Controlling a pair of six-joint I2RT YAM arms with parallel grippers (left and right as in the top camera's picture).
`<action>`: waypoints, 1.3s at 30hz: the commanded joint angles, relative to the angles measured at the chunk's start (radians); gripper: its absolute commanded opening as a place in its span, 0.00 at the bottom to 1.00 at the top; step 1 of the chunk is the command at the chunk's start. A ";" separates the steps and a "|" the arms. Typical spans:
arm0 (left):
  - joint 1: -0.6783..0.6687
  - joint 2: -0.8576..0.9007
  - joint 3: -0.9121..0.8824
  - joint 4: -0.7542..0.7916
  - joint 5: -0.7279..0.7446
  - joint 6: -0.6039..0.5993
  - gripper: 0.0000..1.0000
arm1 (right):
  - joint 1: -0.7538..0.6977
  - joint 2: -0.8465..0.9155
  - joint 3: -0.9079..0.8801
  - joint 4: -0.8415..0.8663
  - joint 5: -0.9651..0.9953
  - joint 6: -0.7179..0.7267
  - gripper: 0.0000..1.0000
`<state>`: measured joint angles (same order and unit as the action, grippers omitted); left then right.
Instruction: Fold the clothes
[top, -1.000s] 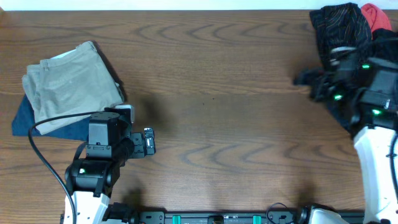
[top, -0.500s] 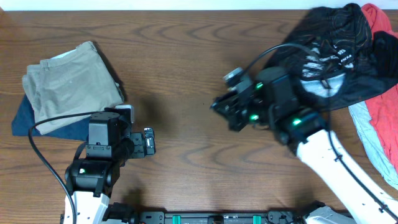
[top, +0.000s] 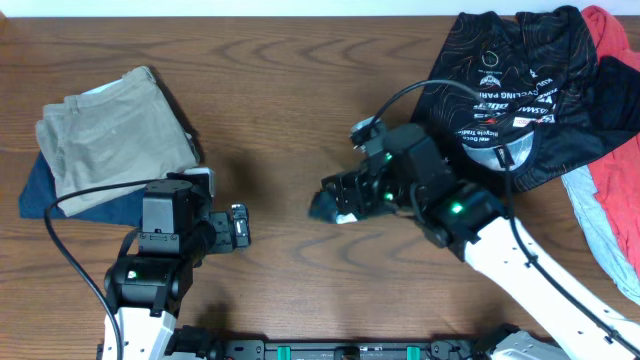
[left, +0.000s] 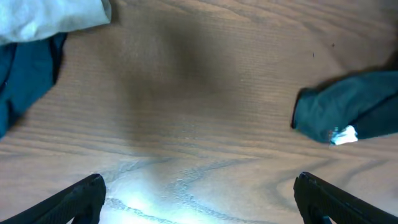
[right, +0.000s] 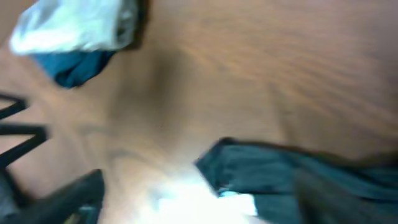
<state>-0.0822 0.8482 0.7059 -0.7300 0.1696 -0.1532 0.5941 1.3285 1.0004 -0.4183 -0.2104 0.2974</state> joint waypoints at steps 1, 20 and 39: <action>0.003 0.001 0.020 0.006 0.007 -0.129 0.98 | -0.080 0.006 0.001 -0.019 0.052 -0.045 0.99; -0.211 0.399 0.018 0.255 0.306 -0.344 0.98 | -0.519 0.006 0.001 -0.365 0.195 -0.013 0.99; -0.508 0.923 0.018 0.899 0.305 -0.497 0.94 | -0.570 0.006 0.001 -0.410 0.195 -0.014 0.99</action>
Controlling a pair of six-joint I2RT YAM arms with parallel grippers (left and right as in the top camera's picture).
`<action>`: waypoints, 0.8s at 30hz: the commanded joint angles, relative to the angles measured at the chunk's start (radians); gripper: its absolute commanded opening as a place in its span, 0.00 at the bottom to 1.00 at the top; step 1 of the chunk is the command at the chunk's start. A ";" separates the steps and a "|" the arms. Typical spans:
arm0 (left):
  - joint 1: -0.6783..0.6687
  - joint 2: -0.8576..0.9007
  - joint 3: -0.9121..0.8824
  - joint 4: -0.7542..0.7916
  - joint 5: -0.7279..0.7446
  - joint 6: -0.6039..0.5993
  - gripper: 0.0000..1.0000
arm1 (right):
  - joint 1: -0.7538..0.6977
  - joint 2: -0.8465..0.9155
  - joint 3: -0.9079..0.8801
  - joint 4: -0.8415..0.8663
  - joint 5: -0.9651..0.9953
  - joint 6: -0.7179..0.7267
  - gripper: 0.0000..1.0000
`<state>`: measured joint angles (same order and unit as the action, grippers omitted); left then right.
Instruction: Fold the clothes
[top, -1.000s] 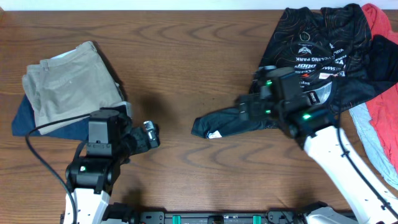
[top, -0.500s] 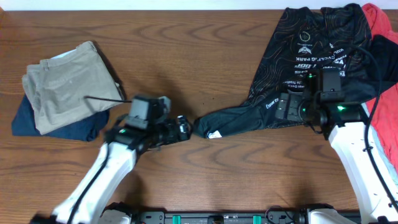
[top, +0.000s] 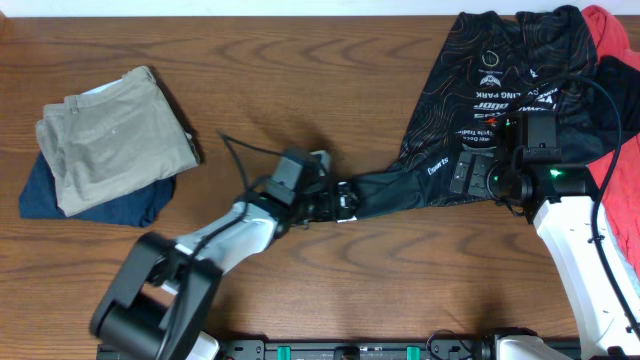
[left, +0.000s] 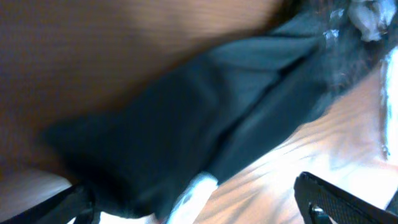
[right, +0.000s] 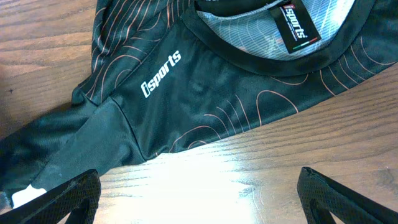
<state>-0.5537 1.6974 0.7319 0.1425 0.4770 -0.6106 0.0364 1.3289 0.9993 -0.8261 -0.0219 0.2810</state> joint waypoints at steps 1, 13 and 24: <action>-0.048 0.090 -0.008 0.058 -0.002 -0.039 0.83 | -0.012 0.006 0.002 -0.002 0.007 0.002 0.99; 0.124 -0.022 -0.008 0.075 -0.064 0.055 0.06 | -0.017 0.006 0.002 -0.006 0.052 -0.008 0.99; 0.653 -0.285 0.119 0.061 -0.145 0.063 0.22 | -0.060 0.006 0.002 -0.008 0.047 -0.004 0.99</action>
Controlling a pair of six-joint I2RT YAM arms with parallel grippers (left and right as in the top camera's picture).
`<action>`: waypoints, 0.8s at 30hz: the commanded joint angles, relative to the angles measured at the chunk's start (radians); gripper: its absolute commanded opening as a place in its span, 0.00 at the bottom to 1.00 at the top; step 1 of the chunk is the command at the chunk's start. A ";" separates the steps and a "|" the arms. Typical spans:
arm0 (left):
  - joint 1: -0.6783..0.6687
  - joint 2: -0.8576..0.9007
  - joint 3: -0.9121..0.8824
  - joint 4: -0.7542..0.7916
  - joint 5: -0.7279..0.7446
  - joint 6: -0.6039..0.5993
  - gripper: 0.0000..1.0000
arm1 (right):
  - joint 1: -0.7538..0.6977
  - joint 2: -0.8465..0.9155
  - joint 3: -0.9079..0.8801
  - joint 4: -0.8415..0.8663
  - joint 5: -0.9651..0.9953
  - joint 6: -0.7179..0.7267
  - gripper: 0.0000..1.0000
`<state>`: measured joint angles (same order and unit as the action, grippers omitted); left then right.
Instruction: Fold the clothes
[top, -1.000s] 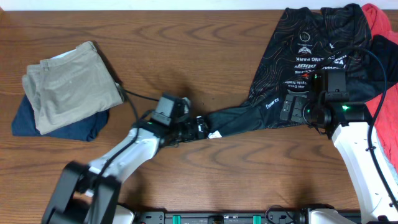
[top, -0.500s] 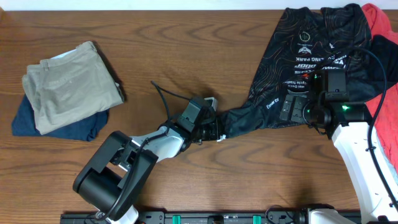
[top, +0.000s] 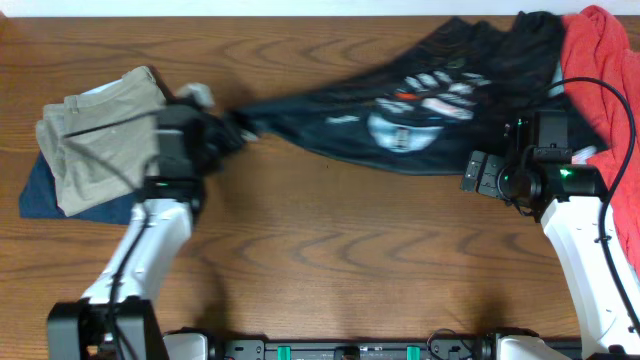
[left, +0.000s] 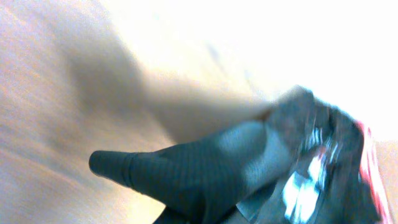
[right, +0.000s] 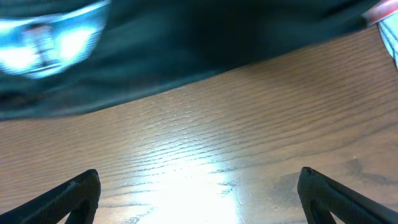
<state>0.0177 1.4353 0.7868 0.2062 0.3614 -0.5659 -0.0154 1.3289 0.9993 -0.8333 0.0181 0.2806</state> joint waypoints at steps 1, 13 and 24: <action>0.107 -0.023 0.082 -0.016 -0.012 0.019 0.57 | -0.008 0.006 0.002 -0.001 0.006 -0.004 0.99; -0.044 0.025 0.094 -0.390 0.129 0.023 0.98 | -0.008 0.006 0.002 0.003 0.000 -0.004 0.99; -0.434 0.281 0.095 -0.174 0.015 0.080 0.98 | -0.008 0.006 0.002 -0.005 -0.029 -0.005 0.99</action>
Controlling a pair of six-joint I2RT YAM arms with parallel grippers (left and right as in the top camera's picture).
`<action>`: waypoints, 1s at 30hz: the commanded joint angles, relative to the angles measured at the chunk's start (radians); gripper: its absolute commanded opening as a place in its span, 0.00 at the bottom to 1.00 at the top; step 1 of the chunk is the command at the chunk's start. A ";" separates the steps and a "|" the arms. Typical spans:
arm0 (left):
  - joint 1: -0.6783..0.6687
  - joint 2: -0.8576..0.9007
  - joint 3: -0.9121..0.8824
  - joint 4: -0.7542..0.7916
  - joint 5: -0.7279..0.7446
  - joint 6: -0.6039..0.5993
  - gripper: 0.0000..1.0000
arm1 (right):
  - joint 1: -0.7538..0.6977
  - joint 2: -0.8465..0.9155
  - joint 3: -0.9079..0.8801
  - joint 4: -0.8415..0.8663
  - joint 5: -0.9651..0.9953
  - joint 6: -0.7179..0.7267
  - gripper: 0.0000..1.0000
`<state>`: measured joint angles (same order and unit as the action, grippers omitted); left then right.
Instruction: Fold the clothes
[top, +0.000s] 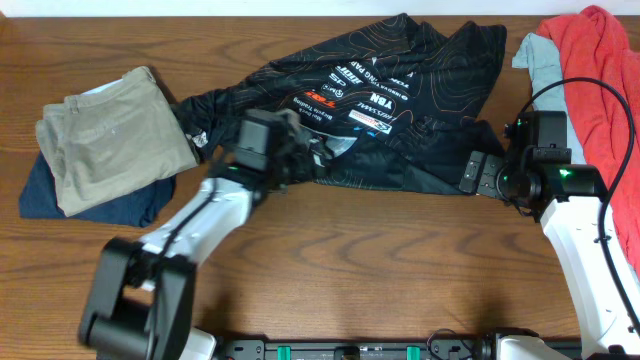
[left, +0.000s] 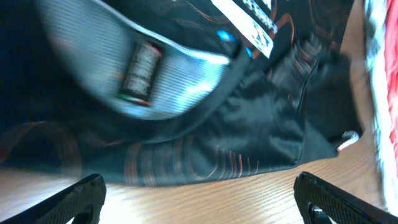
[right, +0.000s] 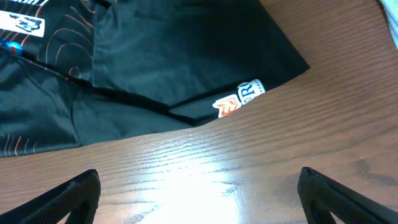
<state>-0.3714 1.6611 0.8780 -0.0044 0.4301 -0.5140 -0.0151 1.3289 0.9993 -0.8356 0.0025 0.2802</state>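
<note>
The black cycling jersey (top: 380, 90) lies spread across the far middle of the table, printed side up. My left gripper (top: 305, 160) hovers open over its near edge. In the left wrist view the jersey (left: 205, 124) fills the frame, collar and label showing, and the gripper (left: 199, 205) holds nothing. My right gripper (top: 468, 175) stands open beside the jersey's right near corner. In the right wrist view that corner (right: 155, 62) carries a small orange and white tag, above the open gripper (right: 199, 199).
Folded khaki trousers (top: 110, 130) sit on a folded navy garment (top: 60, 195) at the left. A red garment (top: 600, 70) and a grey one (top: 535, 50) lie heaped at the far right. Bare wood (top: 350, 270) runs along the near side.
The left gripper was by the khaki stack, shut on the jersey's sleeve. It now stands open over the jersey's near edge, and the jersey lies spread flat. The right arm has not moved.
First my right gripper held a sleeve at the table's middle, the left open at the front left. Then the left was at that sleeve and the right open at the right. The left then held the sleeve by the khaki stack. Now the jersey lies spread and released.
</note>
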 joint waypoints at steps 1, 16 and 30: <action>-0.063 0.077 0.003 0.064 -0.054 0.032 0.98 | -0.008 0.006 0.002 -0.003 -0.014 -0.004 0.99; -0.109 0.154 0.003 0.095 -0.147 0.035 0.93 | 0.006 0.082 0.002 0.034 -0.162 -0.136 0.99; -0.071 0.181 0.003 -0.163 -0.229 0.023 0.35 | 0.080 0.362 0.002 0.258 -0.249 -0.254 0.86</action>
<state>-0.4679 1.8042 0.9115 -0.1024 0.2333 -0.4824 0.0433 1.6447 0.9993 -0.5911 -0.2070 0.0696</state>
